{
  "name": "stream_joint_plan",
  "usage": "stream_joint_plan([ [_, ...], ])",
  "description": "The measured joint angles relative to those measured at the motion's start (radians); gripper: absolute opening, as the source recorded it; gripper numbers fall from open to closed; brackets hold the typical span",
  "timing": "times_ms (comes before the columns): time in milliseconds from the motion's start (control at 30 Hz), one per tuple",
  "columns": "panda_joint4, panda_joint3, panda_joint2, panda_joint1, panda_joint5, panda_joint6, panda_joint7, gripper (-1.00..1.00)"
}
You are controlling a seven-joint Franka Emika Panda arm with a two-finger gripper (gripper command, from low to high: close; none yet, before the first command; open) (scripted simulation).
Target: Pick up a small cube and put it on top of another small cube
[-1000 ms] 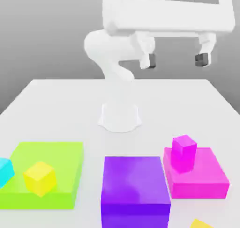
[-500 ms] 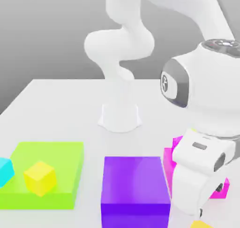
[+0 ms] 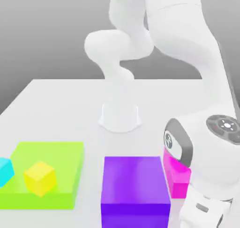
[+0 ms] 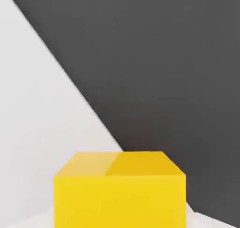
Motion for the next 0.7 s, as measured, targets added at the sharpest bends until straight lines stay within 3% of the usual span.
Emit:
stream_joint_plan([
  [300,-0.227,0.075,-0.321,0.007,0.003,-0.096,-0.2,-1.0],
  [700,-0.575,0.099,-0.757,0.134,0.106,-0.18,-0.601,-1.0],
])
